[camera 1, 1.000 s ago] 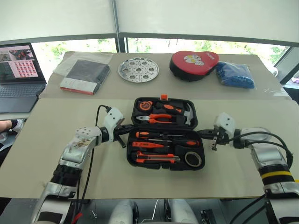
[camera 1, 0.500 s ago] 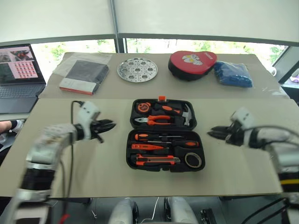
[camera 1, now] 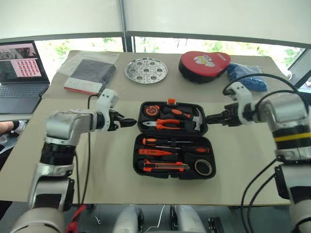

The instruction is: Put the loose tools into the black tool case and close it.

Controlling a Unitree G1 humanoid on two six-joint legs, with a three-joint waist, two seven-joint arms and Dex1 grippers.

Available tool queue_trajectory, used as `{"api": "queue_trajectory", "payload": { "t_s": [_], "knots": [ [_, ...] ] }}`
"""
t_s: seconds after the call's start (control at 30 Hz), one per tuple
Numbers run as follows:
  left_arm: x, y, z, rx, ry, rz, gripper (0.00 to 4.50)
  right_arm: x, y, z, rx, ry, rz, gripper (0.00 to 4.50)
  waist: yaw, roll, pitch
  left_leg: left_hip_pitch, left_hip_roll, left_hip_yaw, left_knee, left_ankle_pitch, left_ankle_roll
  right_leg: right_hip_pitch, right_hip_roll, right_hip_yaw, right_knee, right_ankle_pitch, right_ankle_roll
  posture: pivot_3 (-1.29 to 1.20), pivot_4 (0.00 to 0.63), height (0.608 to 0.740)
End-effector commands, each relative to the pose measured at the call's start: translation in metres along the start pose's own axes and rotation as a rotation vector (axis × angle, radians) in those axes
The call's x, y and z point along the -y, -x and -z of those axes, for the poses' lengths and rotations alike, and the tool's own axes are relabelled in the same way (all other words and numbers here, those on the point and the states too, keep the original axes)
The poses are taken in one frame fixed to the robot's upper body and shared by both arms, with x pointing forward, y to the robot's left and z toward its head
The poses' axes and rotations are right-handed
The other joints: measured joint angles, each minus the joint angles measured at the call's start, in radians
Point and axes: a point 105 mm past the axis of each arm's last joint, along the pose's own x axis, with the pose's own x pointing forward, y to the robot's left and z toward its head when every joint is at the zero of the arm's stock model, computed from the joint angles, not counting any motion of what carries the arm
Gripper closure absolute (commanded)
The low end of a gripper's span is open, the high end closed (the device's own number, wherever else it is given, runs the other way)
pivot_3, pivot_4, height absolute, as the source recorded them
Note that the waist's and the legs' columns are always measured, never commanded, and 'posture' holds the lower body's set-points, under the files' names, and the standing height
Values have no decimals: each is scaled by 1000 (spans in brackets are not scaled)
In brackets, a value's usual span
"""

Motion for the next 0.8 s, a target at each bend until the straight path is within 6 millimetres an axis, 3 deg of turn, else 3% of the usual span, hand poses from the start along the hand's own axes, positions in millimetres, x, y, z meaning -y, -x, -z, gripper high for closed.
{"api": "queue_trajectory", "payload": {
  "t_s": [0.03, 0.2, 0.3, 0.47, 0.57, 0.67, 0.73, 0.8],
  "knots": [
    [-4, -1, -10, 15, -13, -44, 563, 9, 2, -4, 3, 10, 50, 33, -1, 0, 0, -1, 0, 0, 0, 0, 0, -1, 0, 0, 0, 0, 0, 0, 150, 740],
    [-5, -15, -9, -13, -7, -92, 563, 12, -10, 5, -46, 51, 74, 33, 1, 0, 0, -2, 0, 0, 1, 0, 0, -2, -1, -1, 0, 0, 1, 0, 150, 740],
    [2, -20, -11, -4, 20, -54, 563, 15, -14, 7, -61, 22, 97, 761, 1, 0, 0, 0, 0, 0, 2, 0, 0, 1, -1, 0, 0, 1, 2, 0, 150, 740],
    [12, -25, -3, -42, 58, -3, 563, 16, -19, 15, -104, -15, 91, 2531, 7, 0, 0, 0, 0, -1, 4, 0, 1, 3, -2, 0, 0, 2, 4, 0, 150, 740],
    [9, -29, 1, -39, 90, -16, 1300, 13, -21, 19, -125, -48, 79, 3491, 7, 0, 0, 1, 0, -1, 4, 0, 1, 4, -2, 0, 0, 2, 4, 0, 150, 740],
    [9, -29, -1, -31, 105, -10, 2472, 12, -23, 20, -126, -71, 76, 4492, 7, 0, 0, 1, 0, -1, 5, 0, 2, 4, -2, 0, 1, 3, 4, 0, 150, 740],
    [6, -25, -2, -30, 75, -15, 3181, 12, -23, 20, -123, -74, 72, 4500, 5, 0, 0, 1, 0, -1, 5, 1, 2, 4, -2, 0, 1, 3, 4, 0, 150, 740],
    [0, -18, -4, -29, 34, -32, 3181, 10, -23, 20, -121, -75, 67, 4500, 1, 0, 0, 2, 0, -1, 4, 1, 2, 4, -2, 0, 1, 3, 4, 0, 150, 740]
  ]
}}
